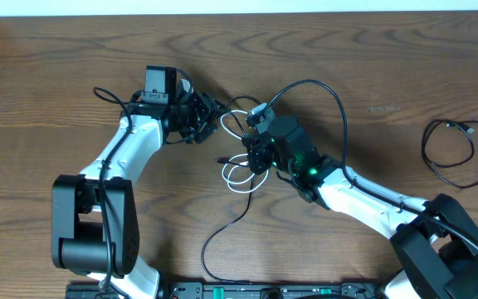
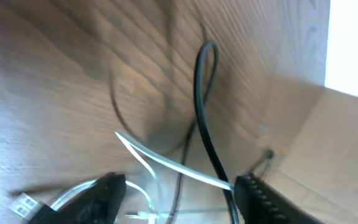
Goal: Untangle cables
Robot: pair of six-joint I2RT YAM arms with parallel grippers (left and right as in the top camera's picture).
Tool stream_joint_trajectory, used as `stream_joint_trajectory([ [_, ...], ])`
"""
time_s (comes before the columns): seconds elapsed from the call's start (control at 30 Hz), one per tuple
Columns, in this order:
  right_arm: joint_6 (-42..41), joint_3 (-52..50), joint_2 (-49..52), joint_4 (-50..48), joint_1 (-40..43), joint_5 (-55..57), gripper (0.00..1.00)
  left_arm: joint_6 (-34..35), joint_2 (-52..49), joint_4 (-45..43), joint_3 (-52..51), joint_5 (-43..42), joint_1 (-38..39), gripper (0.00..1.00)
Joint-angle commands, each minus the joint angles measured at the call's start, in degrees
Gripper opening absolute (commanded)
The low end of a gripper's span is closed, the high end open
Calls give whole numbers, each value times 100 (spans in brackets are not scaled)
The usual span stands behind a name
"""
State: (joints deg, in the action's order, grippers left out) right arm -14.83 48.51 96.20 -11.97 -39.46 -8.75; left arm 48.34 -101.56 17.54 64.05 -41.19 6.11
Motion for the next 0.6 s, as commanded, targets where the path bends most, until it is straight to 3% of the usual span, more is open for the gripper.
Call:
stream_joint_trajectory([
  [0.0, 72, -33, 57, -52, -39, 72, 1, 109, 131, 11, -52, -660, -13, 68],
  [0.07, 72, -33, 57, -52, -39, 72, 1, 109, 131, 11, -52, -750, -13, 73],
  [0.2, 72, -33, 57, -52, -39, 68, 1, 109, 131, 9, -52, -748, -13, 73],
  [0.23, 72, -33, 57, -48, -42, 68, 1, 114, 131, -44, -52, -748, -13, 66],
  [0.3, 72, -33, 57, -44, -39, 68, 1, 280, 131, -254, -52, -748, -13, 34],
  [0.4, 72, -33, 57, -44, -39, 68, 1, 621, 131, -332, -52, -745, -13, 28],
  [0.57, 74, -33, 57, -42, -107, 68, 1, 691, 131, -337, -52, -721, -13, 28],
])
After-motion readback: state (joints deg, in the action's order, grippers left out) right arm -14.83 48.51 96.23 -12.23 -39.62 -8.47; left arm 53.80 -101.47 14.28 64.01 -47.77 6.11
